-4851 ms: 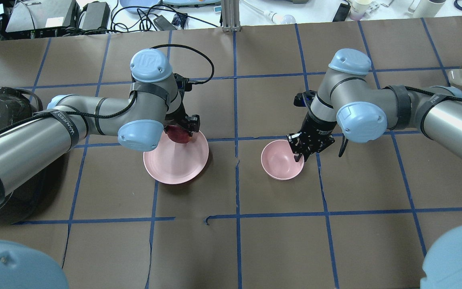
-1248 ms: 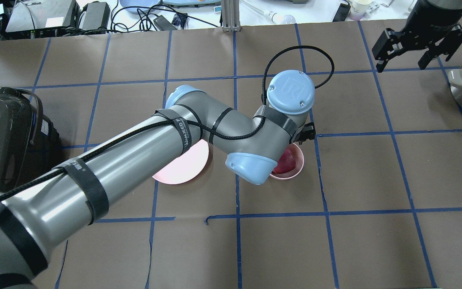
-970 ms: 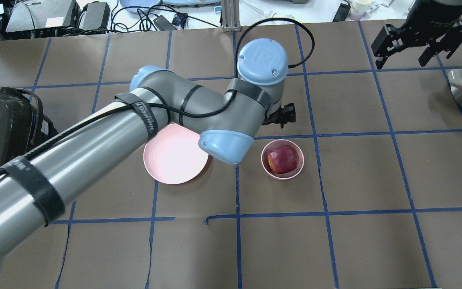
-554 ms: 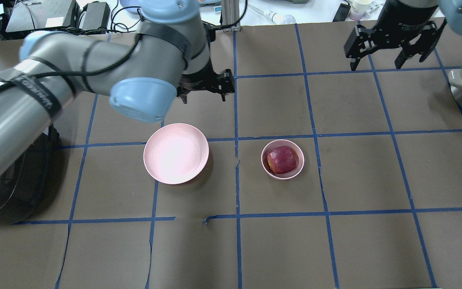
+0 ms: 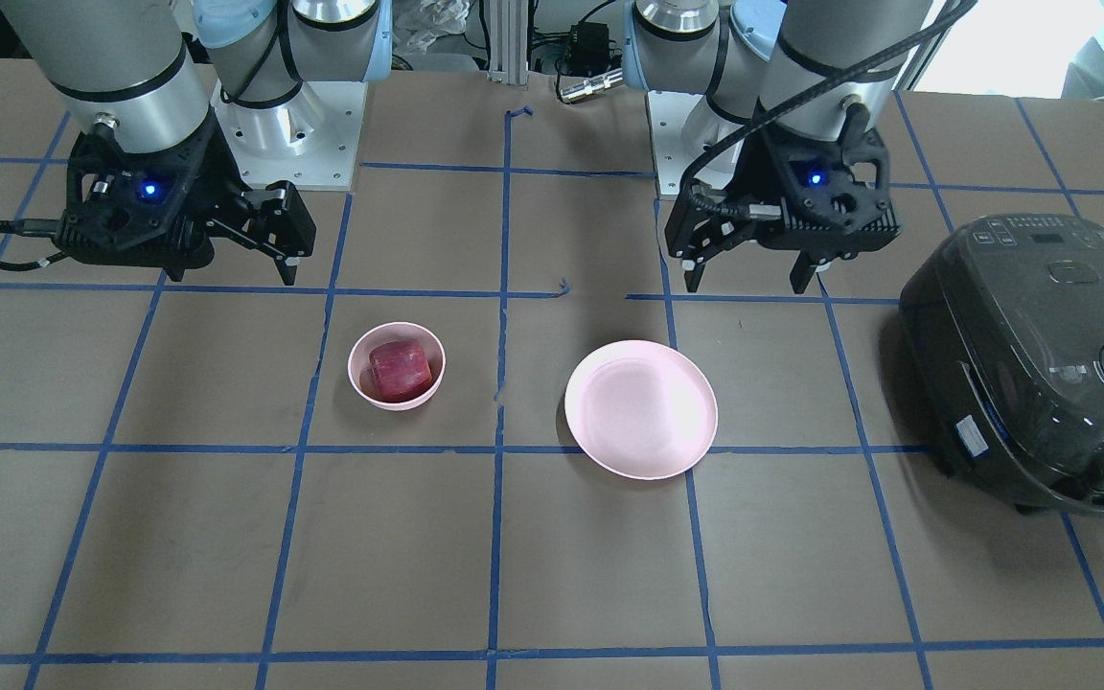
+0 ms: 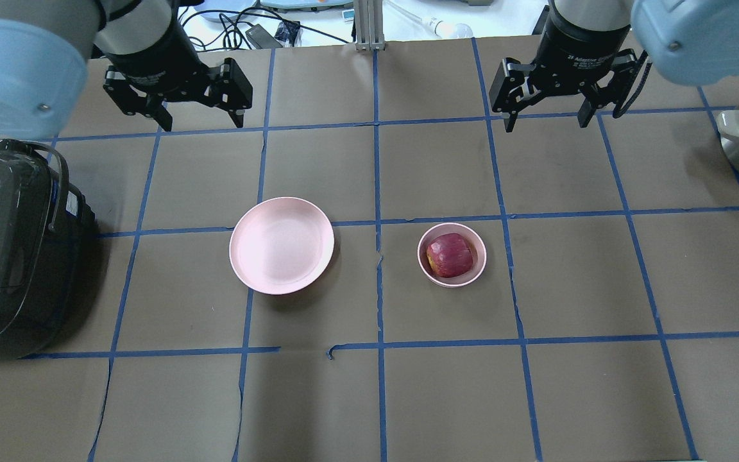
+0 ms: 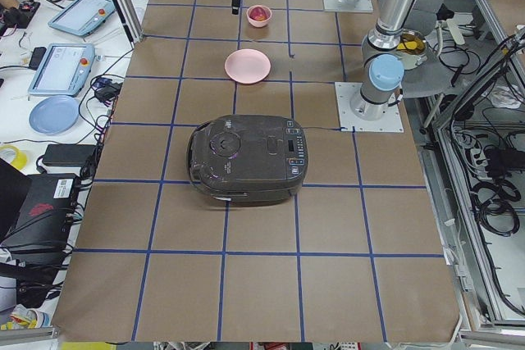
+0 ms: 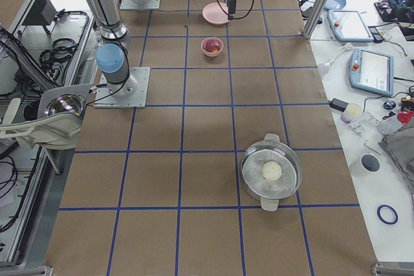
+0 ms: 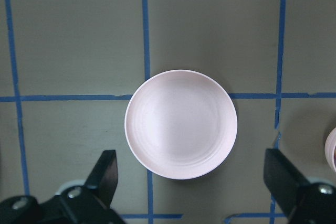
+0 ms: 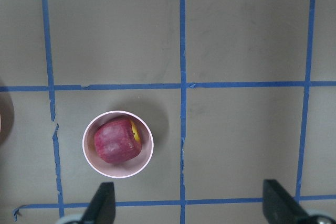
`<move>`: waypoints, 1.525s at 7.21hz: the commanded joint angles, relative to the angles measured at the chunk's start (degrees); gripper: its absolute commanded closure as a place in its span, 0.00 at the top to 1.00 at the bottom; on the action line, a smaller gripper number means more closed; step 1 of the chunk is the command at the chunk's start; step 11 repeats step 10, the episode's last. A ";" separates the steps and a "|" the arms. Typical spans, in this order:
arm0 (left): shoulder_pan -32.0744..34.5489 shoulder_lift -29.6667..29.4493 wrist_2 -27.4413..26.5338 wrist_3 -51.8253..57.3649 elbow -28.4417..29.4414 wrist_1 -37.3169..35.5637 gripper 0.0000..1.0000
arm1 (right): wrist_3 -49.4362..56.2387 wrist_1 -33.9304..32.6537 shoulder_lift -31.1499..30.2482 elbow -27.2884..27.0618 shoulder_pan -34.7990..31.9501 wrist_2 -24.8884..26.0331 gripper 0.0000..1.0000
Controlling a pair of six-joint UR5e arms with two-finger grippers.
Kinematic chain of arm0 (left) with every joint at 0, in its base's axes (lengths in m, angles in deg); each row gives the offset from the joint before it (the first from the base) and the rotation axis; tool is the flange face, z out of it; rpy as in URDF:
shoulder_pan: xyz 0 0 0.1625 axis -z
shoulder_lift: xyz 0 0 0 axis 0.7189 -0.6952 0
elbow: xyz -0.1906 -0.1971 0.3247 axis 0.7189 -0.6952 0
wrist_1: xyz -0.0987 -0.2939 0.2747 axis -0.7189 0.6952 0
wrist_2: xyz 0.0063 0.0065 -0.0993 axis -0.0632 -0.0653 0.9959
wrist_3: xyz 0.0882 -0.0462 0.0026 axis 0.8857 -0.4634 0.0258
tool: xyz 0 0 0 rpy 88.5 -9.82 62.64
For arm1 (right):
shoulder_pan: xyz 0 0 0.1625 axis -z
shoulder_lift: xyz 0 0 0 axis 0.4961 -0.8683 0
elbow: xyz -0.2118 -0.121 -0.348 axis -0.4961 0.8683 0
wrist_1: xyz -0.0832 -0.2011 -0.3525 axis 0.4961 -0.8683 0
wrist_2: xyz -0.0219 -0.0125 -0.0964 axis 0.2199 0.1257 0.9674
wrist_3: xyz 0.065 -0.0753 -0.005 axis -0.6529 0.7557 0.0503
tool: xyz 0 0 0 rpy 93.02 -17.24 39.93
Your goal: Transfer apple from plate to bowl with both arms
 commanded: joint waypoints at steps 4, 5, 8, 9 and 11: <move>-2.06 -0.69 -0.17 4.85 2.89 2.25 1.00 | 0.40 1.59 -0.82 0.07 0.32 -0.25 1.00; -0.22 -0.16 -0.34 4.59 2.72 2.52 1.00 | 0.32 1.50 -0.73 -0.19 0.32 -0.25 1.00; 0.24 0.02 -0.43 4.59 2.28 2.52 1.00 | 0.31 1.23 -0.73 -0.20 0.32 0.02 1.00; 0.33 -0.24 -0.43 4.59 2.27 2.61 1.00 | 0.31 1.06 -0.64 -0.20 0.32 0.10 1.00; 0.42 -0.15 -0.43 4.59 2.36 2.61 1.00 | 0.31 1.06 -0.64 -0.20 0.32 0.10 1.00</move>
